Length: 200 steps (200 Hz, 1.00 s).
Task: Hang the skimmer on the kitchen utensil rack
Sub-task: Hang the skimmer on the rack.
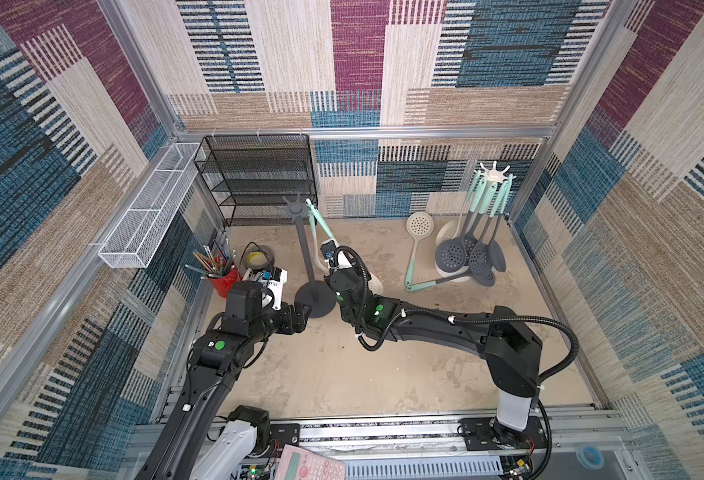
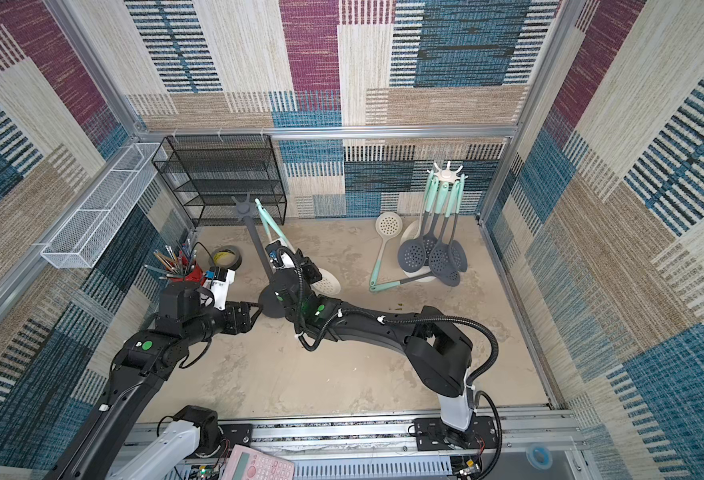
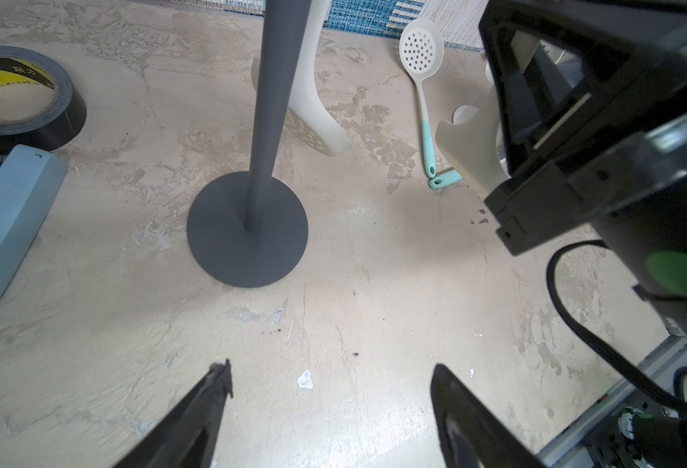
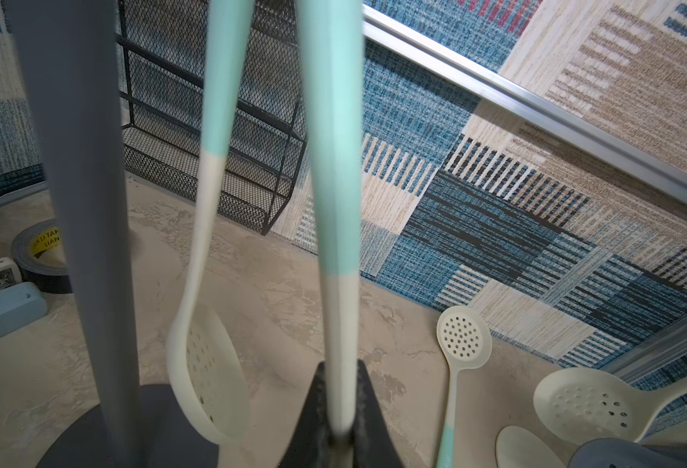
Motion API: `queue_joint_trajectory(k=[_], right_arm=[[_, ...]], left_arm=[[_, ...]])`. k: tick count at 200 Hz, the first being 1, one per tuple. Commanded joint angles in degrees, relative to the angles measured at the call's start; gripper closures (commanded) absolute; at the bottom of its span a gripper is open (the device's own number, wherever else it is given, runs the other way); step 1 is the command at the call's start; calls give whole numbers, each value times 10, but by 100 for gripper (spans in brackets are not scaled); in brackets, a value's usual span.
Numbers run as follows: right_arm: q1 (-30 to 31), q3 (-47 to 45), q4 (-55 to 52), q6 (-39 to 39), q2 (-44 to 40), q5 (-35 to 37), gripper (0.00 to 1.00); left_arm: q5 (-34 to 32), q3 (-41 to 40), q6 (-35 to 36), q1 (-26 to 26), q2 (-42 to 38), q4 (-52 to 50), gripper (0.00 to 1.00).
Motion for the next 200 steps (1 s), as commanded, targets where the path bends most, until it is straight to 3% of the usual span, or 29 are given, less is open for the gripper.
queue_joint_trajectory(k=[1,25,55,104,164,200], right_arm=[[5,7,-3,-22,15,6,100],[7,16,-3,-25,30,11,100],[7,21,3,-27,37,6,93],[7,31,9,-21,33,-39,68],[7,-43,31,59,-66,-159,42],[-4,-139,43,122,-151,-161,38]], left_arm=[[5,-2,-10,0,1,18,20],[5,-1,-11,1,1,19,20],[7,-3,-10,1,3,20,20],[9,-4,-14,1,6,24,20],[6,-2,-13,0,7,24,20],[5,-3,-10,0,6,23,20]])
